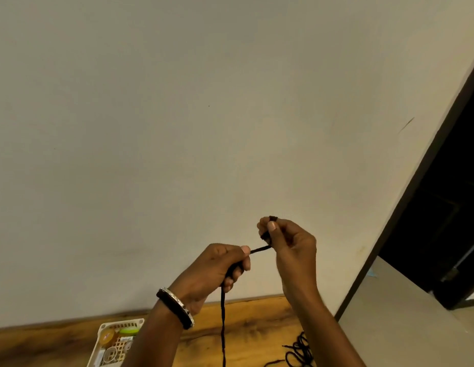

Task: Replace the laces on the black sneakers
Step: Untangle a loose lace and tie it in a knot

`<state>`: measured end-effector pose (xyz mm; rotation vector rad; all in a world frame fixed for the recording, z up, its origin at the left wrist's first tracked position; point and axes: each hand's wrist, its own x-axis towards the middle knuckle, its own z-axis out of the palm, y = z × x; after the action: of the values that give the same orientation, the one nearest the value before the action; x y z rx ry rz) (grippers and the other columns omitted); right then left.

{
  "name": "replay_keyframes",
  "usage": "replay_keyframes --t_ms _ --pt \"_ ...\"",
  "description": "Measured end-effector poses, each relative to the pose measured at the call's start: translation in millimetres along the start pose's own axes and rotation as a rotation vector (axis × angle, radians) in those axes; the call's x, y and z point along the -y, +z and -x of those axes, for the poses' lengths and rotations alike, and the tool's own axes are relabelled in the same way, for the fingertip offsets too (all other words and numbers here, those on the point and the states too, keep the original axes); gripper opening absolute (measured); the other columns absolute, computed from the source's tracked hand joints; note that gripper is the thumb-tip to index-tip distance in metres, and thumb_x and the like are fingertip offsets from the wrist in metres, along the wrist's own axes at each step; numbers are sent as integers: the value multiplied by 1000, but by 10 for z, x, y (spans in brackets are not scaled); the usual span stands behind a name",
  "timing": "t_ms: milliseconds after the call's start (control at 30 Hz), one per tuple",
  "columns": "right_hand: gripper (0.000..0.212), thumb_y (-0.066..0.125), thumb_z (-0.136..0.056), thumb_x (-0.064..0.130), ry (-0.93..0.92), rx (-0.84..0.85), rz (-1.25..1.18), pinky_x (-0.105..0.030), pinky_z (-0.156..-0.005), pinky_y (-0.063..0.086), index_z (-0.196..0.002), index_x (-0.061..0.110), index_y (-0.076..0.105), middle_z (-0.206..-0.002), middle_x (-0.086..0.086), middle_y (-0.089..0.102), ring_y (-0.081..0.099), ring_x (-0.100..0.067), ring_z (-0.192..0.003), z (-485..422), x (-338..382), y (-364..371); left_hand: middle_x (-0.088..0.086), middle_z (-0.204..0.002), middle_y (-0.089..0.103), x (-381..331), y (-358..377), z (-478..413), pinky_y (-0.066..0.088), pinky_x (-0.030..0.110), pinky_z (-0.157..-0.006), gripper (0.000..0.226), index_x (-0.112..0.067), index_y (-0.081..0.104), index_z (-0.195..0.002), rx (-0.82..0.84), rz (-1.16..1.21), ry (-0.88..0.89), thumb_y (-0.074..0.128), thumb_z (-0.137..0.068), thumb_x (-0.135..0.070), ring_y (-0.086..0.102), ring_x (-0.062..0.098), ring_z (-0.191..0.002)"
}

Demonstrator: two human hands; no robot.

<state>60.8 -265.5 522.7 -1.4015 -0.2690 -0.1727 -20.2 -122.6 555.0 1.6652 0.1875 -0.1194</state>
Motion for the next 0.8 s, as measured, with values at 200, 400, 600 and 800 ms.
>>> replay_keyframes --t_ms 200,400,600,800 --pt "13 54 -101 11 -529 290 565 -20 -66 46 -97 17 65 -83 12 61 58 -5 -75 203 -188 53 0 -62 48 -62 -122 -77 38 24 -51 31 -14 68 -73 -139 359 -4 61 -95 -36 38 11 -51" --pt "19 47 -106 25 -405 508 605 -15 -64 35 -92 20 58 -79 14 53 48 -5 -72 340 -150 120 -3 -60 49 -49 -229 -156 41 22 -49 26 -11 72 -85 -234 711 -19 62 -95 -32 43 7 -48" --pt "25 56 -97 24 369 541 -257 -26 -59 42 -81 7 66 -64 -1 46 40 -14 -59 310 242 121 -4 -69 66 138 -340 -263 57 35 -71 34 -14 69 -87 -441 -71 49 59 -94 -47 63 13 -65" --pt "23 58 -94 20 612 378 -599 -24 -56 44 -82 3 68 -66 -5 46 39 -10 -53 151 320 144 4 -112 72 247 -118 -162 52 38 -97 32 -17 66 -120 -99 13 363 39 -107 -29 68 21 -109"
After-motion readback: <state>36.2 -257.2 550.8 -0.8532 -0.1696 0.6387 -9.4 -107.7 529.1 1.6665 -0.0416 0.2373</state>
